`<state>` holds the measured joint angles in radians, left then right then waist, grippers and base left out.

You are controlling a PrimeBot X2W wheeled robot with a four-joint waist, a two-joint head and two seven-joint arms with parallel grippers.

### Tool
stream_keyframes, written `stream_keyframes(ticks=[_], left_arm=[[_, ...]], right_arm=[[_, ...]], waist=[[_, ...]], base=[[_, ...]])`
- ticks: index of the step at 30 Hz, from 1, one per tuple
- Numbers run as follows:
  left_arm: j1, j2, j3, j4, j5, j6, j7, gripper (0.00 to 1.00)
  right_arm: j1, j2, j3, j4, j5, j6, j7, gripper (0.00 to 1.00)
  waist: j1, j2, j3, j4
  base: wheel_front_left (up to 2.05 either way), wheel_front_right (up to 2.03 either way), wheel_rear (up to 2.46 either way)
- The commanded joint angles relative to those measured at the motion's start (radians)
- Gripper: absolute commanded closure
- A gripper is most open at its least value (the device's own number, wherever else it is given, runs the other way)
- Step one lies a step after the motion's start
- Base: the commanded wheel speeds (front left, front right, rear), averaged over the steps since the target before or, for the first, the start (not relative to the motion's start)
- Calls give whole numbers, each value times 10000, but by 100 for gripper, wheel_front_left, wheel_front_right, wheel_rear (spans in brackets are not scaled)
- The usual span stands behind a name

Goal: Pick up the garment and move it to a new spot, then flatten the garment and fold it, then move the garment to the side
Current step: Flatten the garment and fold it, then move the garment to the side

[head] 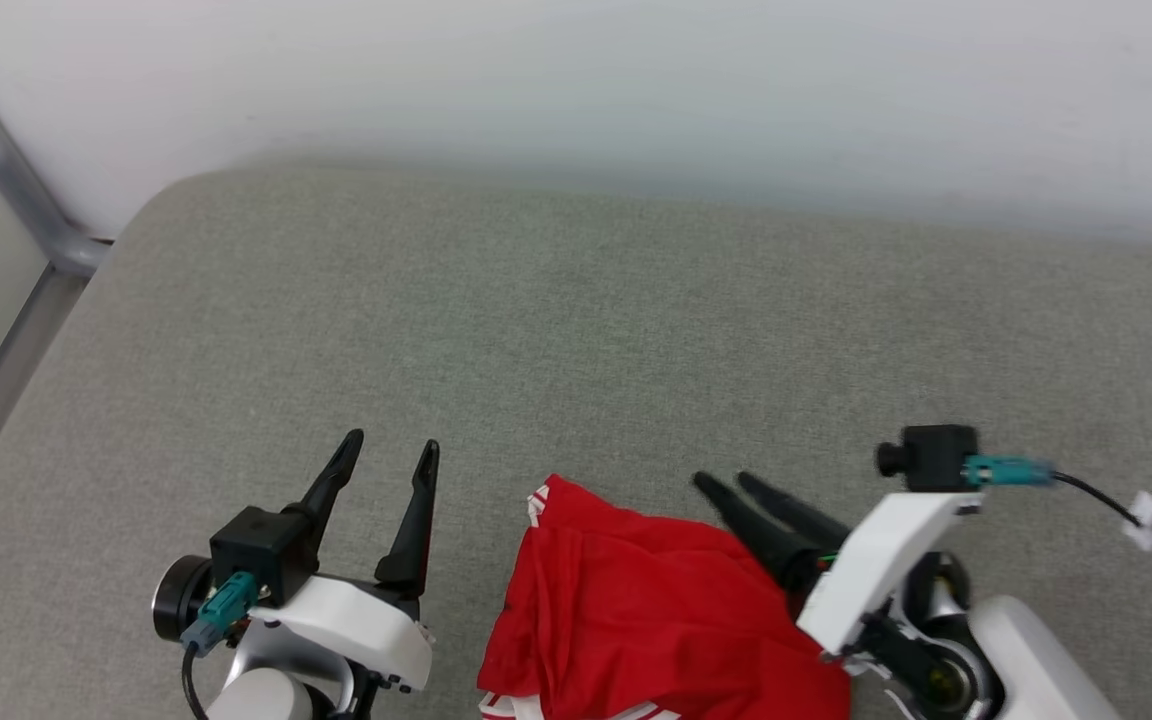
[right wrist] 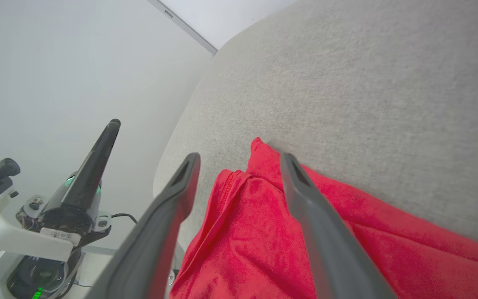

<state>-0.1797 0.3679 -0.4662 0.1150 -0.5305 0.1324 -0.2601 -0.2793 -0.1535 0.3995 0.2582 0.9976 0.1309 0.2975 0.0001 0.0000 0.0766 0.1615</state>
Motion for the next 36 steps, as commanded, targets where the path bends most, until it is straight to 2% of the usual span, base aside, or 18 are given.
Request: stream_keyframes(ticks=[1,8,14,18,26,36], left_arm=[[129,16,59,-15,49,67,-62,0],[515,116,303,-93,55,288,-67,0],[831,176,546,-203,61,460,-59,0],[1041,205,772,-267,154,601,-58,0],[1516,88,939,-316,344,655,-50,0],[1579,-51,1045,-209,486,538,-51,0]], right_arm=[[192,-140,-134,-100,-284,-4,-212,0],[1144,-538,-2284,-372,-3212,-4,-1770,0],[2122,-170,-4173,-1353,-5928,-4,-2640,0],[2696,209,-4732,-2241,-7258,-4,-3172,0],[3749,779,-5002,-3296,-8117,-4,-3264,0],[4197,995,-5018,-3876,-8371,-4,-2856,0]], waist=[[-1,0,-136,-129],[-1,0,-551,-528],[-1,0,-836,-823],[-1,0,-988,-980],[-1,0,-1229,-1153],[-1,0,-1244,-1214]], base=[[0,0,0],[0,0,0],[0,0,0],[0,0,0],[0,0,0],[0,0,0]])
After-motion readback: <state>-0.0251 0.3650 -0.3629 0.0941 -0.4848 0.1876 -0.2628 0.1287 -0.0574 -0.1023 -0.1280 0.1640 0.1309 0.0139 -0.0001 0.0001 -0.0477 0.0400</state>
